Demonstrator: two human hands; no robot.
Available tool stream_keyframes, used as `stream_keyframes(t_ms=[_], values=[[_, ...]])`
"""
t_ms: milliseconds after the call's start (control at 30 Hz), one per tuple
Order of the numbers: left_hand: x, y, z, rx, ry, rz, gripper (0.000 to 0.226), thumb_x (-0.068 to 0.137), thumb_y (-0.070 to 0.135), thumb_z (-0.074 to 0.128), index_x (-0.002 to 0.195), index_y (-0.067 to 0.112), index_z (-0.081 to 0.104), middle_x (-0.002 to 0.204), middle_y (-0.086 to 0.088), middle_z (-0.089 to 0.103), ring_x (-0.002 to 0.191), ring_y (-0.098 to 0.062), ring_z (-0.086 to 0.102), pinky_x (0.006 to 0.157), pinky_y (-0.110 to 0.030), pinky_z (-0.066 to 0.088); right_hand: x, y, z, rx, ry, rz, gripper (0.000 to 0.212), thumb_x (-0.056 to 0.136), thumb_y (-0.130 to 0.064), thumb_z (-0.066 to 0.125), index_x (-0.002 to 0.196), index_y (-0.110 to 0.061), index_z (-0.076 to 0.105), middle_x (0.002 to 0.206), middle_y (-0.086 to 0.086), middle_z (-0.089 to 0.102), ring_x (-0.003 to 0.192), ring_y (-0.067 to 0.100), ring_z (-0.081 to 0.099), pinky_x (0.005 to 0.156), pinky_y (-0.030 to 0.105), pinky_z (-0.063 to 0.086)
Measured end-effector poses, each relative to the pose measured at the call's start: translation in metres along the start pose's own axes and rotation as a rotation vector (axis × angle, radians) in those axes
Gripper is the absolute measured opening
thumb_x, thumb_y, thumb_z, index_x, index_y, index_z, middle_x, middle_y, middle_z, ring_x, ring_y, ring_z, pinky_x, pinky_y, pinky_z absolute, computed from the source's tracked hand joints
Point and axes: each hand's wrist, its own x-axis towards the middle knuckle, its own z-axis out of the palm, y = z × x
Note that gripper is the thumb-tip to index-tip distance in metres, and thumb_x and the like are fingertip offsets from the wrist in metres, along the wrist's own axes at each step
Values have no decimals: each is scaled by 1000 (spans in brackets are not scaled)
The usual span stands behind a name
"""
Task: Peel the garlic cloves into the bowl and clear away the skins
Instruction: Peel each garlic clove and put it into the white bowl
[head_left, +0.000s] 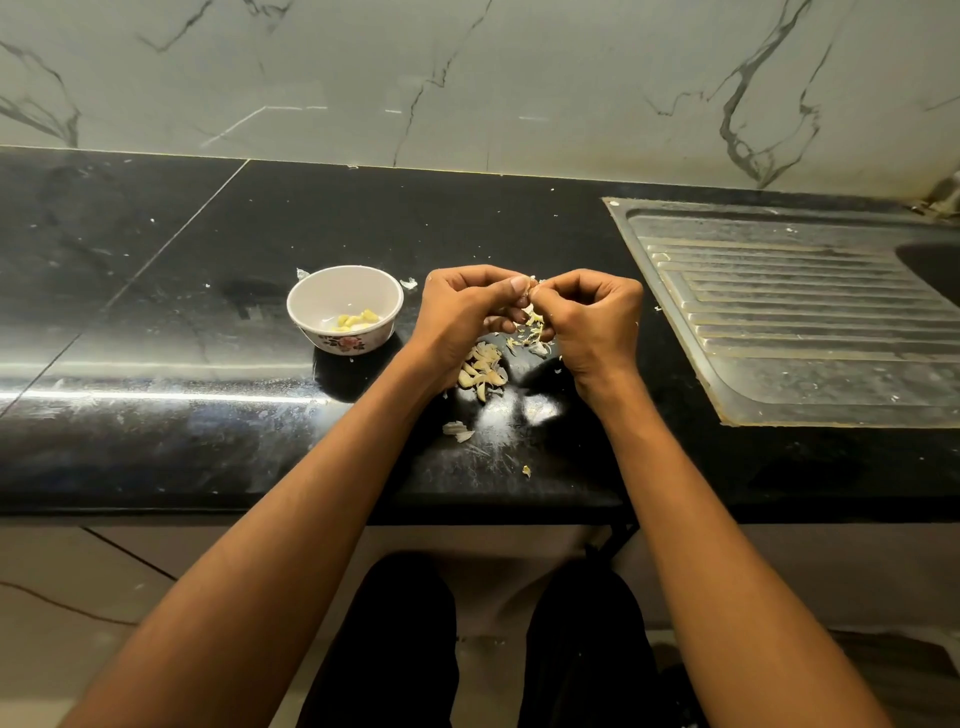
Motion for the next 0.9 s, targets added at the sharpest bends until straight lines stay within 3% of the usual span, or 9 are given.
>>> stream_keyframes(t_ms=[600, 767, 900], values=[[-2, 4, 0, -63, 15, -28, 9, 94, 0, 67, 96, -1, 75, 74, -11, 70, 64, -17, 65, 61, -23, 56, -1, -3, -1, 69, -1, 46, 16, 80, 7, 72, 67, -2, 72, 57, 5, 64, 49, 11, 57, 47, 22, 48], [-2, 3, -1, -37, 23, -27, 13, 96, 1, 62, 98, -5, 73, 72, -9, 68, 64, -17, 63, 58, -22, 52, 0, 2, -2, 84, 10, -17, 10, 82, 2, 70, 73, 0, 72, 60, 3, 63, 51, 13, 56, 47, 29, 48], [-2, 5, -1, -35, 42, -15, 14, 96, 0, 61, 97, -5, 74, 72, -9, 69, 63, -17, 63, 56, -21, 51, 1, 7, -1, -78, 10, -145, 10, 83, -8, 75, 74, -8, 76, 65, -2, 68, 58, 15, 61, 53, 34, 54]])
